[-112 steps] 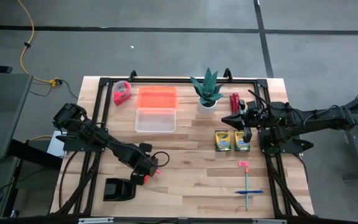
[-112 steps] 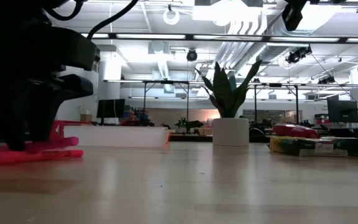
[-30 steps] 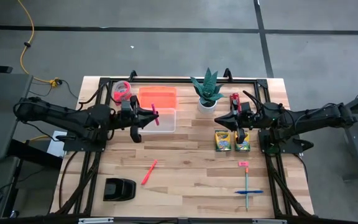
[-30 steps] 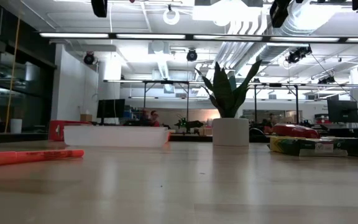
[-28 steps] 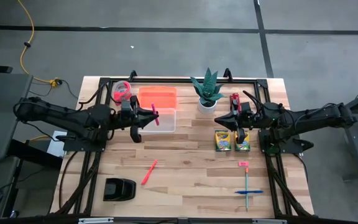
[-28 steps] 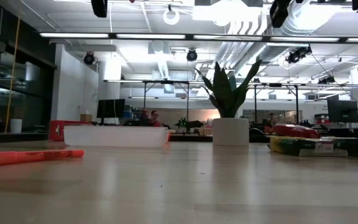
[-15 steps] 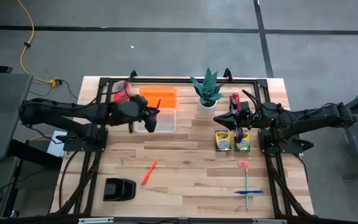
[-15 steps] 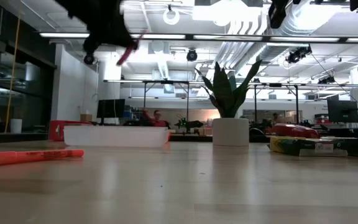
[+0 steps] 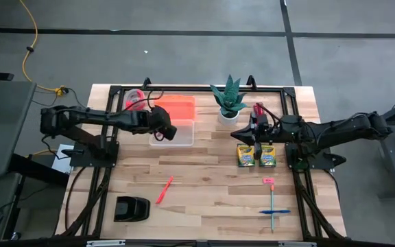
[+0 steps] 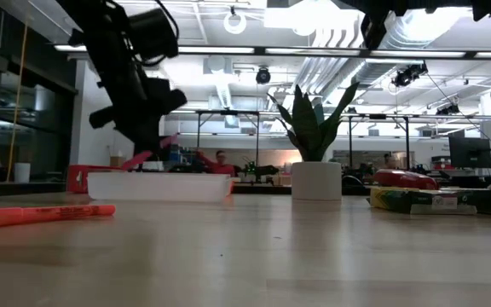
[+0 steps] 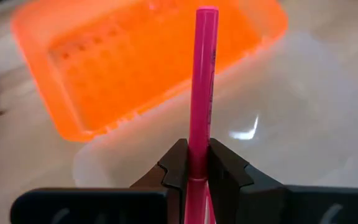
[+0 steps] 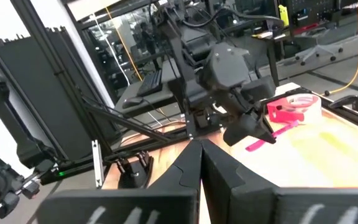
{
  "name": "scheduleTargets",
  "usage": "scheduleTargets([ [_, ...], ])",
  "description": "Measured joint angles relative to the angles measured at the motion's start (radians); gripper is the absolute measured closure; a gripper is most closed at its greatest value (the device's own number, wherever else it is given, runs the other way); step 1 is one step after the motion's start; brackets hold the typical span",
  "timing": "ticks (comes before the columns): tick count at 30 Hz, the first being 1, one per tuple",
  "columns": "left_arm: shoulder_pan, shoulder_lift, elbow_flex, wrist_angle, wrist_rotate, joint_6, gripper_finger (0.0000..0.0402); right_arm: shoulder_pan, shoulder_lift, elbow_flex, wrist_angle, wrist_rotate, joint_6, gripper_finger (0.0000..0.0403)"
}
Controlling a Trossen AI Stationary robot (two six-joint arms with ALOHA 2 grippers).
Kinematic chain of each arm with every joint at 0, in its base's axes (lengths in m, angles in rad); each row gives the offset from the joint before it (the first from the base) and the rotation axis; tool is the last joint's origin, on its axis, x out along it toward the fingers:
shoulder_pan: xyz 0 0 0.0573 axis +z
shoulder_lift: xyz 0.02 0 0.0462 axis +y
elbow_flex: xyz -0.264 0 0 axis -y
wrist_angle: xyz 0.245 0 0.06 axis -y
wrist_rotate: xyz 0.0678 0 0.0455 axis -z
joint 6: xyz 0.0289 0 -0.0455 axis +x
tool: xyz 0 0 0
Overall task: Pack school essentials
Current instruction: Put the pink pen into the orange supply box
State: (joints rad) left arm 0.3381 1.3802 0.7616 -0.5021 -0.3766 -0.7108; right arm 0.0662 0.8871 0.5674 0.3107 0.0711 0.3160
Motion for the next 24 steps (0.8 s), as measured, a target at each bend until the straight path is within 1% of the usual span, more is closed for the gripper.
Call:
scheduleTargets([
  [2, 0.004, 0.024, 0.000, 0.001, 0.043, 0.094, 0.0371, 0.000, 0.005, 0.000, 0.000, 0.000, -0.001, 0.0403],
  [4, 0.009, 0.050, 0.007, 0.000, 0.094, 0.227, 0.0371, 0.000, 0.005, 0.000, -0.001, 0.000, -0.002, 0.0403],
  [6, 0.012, 0.087, 0.040, -0.037, 0.136, 0.362, 0.0371, 0.000, 0.005, 0.000, 0.000, 0.000, -0.002, 0.0403],
  [7, 0.015, 0.107, 0.065, -0.070, 0.138, 0.415, 0.0371, 0.000, 0.005, 0.000, 0.000, 0.000, -0.002, 0.0403],
  [11, 0.031, 0.203, 0.171, -0.176, 0.079, 0.602, 0.0371, 0.000, 0.005, 0.000, 0.000, 0.000, 0.006, 0.0403],
  [14, 0.044, 0.275, 0.230, -0.213, 0.051, 0.742, 0.0371, 0.000, 0.005, 0.000, 0.000, 0.000, 0.025, 0.0403],
  [17, 0.054, 0.340, 0.267, -0.234, 0.048, 0.854, 0.0371, 0.000, 0.005, 0.000, 0.000, 0.000, 0.024, 0.0403],
  [20, 0.055, 0.385, 0.276, -0.236, 0.037, 0.933, 0.0371, 0.000, 0.005, 0.000, 0.000, 0.000, 0.024, 0.0403],
  [24, 0.055, 0.425, 0.276, -0.234, -0.016, 0.980, 0.0371, 0.000, 0.005, 0.000, 0.000, 0.000, 0.024, 0.0403],
])
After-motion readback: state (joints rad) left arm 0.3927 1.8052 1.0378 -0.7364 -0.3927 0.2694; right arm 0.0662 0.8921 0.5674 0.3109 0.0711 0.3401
